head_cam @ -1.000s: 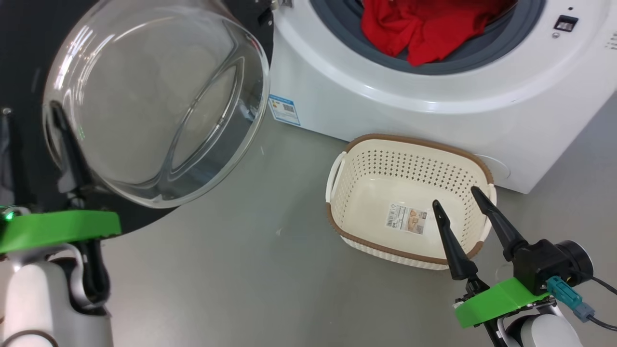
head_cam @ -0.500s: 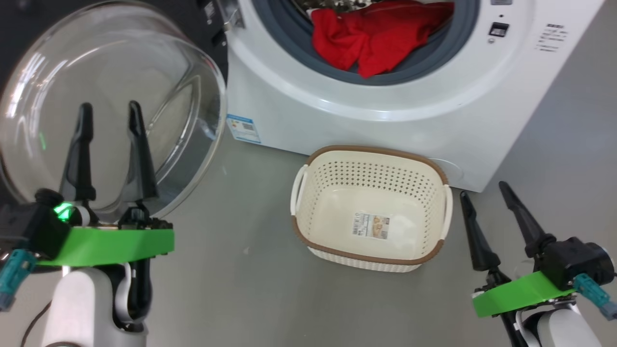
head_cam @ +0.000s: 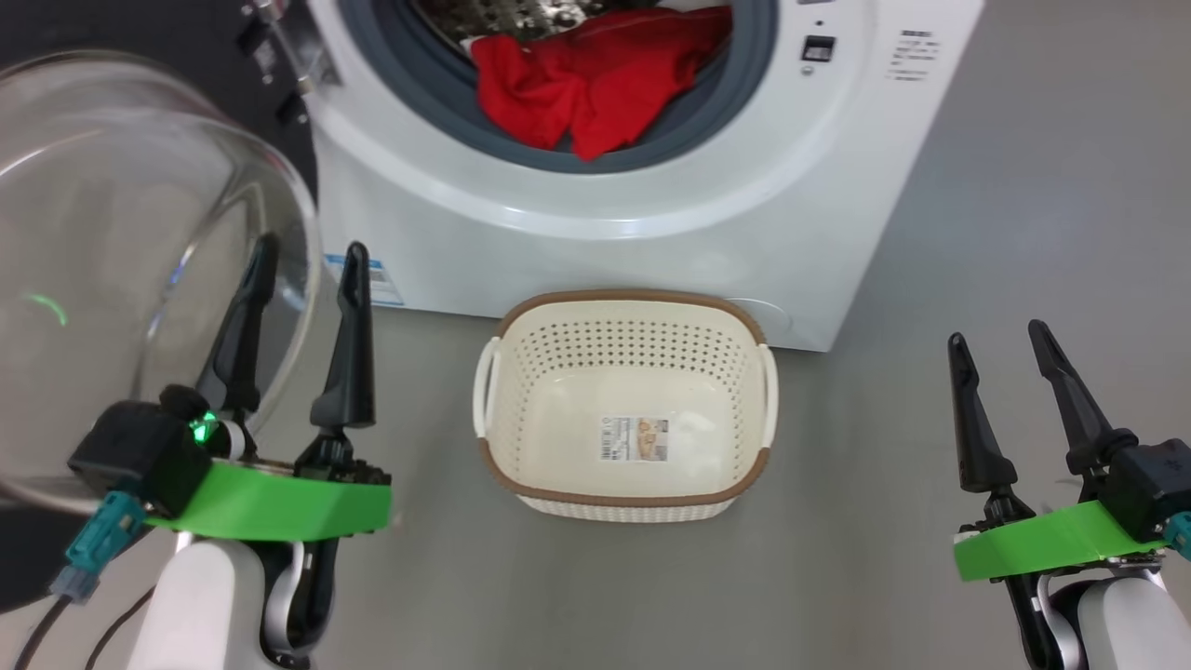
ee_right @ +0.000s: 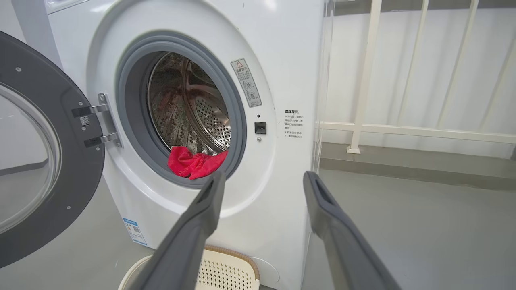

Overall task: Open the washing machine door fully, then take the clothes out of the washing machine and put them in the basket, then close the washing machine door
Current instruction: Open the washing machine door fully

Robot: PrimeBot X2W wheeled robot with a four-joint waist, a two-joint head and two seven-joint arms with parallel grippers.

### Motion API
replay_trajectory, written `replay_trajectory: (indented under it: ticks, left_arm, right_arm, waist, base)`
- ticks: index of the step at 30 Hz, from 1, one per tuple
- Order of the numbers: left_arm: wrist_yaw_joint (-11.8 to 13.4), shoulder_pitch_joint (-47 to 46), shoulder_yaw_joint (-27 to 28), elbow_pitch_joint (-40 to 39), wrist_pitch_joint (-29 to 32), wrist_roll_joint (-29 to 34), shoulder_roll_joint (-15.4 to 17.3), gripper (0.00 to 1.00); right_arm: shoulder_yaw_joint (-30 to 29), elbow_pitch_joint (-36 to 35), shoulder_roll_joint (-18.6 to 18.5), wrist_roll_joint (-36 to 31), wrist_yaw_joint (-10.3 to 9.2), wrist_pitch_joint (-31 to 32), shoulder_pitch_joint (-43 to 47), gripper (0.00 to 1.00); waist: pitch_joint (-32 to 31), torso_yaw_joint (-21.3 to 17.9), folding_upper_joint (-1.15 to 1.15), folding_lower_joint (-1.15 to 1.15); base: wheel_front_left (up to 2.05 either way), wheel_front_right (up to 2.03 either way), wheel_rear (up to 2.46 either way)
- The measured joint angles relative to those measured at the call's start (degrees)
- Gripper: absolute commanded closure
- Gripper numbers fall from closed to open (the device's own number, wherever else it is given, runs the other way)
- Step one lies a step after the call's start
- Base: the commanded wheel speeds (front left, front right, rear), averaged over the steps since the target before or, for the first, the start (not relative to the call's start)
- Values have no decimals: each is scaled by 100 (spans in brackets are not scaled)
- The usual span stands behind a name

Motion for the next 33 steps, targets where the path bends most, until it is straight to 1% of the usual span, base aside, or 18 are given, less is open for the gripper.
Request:
replay_trajectory:
  ticks: [6,11,14,17,22,28,33]
  left_arm:
    - [-43,142,-92,112,0,-168,96,0]
    - [-44,333,-218,245,0,-180,259,0]
    - [-45,459,-263,263,0,-130,336,0]
    - [-44,599,-271,244,0,55,411,0]
    - [-43,937,-178,202,0,145,394,0]
    - [-44,1110,-142,244,0,-24,357,0]
    - [-45,1295,-87,247,0,-27,359,0]
  right_arm:
    - [-103,-187,7,10,0,-41,-2,0]
    - [-130,-350,11,51,0,-41,18,0]
    - [-156,-452,14,53,0,-41,102,0]
    - [-171,-543,20,99,0,-41,221,0]
    - [-238,-638,30,140,0,-41,446,0]
    - [-278,-702,47,142,0,-41,583,0]
    - [-225,-710,52,140,0,-41,800,0]
  waist:
    - [-17,-348,0,0]
    - [-61,-608,0,0]
    - [-112,-740,0,0]
    - [-181,-847,0,0]
    - [-337,-1018,0,0]
    - [-453,-1149,0,0]
    - [-594,-1213,0,0]
  base:
    - [0,0,0]
    - [0,0,0]
    - [0,0,0]
    - [0,0,0]
    - [0,0,0]
    - [0,0,0]
    - [0,0,0]
